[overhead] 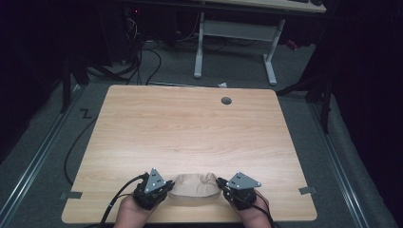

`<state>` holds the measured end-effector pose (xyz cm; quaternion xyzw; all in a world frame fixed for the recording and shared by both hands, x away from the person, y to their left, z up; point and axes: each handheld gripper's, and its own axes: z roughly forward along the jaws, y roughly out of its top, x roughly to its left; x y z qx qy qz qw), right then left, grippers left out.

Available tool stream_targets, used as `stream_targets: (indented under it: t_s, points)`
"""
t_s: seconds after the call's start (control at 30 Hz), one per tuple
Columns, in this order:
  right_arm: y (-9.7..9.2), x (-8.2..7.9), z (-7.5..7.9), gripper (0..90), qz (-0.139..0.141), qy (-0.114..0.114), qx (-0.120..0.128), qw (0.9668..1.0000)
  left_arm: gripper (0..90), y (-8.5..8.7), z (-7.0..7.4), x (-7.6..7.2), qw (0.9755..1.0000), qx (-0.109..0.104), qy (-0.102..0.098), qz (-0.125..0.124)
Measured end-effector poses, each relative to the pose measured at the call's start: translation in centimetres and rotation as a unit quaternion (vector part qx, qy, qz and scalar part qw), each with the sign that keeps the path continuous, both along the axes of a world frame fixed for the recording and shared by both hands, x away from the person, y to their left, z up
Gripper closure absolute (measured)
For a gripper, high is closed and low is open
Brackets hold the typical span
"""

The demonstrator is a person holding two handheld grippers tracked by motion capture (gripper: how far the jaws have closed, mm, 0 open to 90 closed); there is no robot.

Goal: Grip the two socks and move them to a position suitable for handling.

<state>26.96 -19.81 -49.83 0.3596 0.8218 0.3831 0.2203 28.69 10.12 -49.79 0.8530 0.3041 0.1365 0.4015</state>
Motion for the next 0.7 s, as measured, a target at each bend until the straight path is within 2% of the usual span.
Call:
stream_targets:
  t_s: [0.3,0.43,0.5,0.57,0.7]
  points:
    - [0.2,0.2,-0.8,84.1,0.003,0.022,-0.014,0.9997,85.3,-0.4,-0.9,0.1,0.9994,0.029,0.018,-0.005]
    - [0.4,0.4,-1.3,81.8,0.006,0.036,-0.023,0.9991,82.0,-0.5,-1.4,0.3,0.9986,0.043,0.029,-0.004]
    - [0.4,0.4,-1.4,78.8,0.005,0.041,-0.025,0.9988,78.7,-0.5,-1.5,0.4,0.9986,0.043,0.031,-0.001]
    - [0.3,0.5,-1.4,76.6,0.005,0.038,-0.022,0.9990,72.3,-0.4,-1.5,0.6,0.9988,0.037,0.030,0.006]
    - [0.2,0.5,-1.2,72.7,-0.001,0.032,-0.014,0.9994,65.4,-0.3,-1.4,0.7,0.9991,0.032,0.026,0.010]
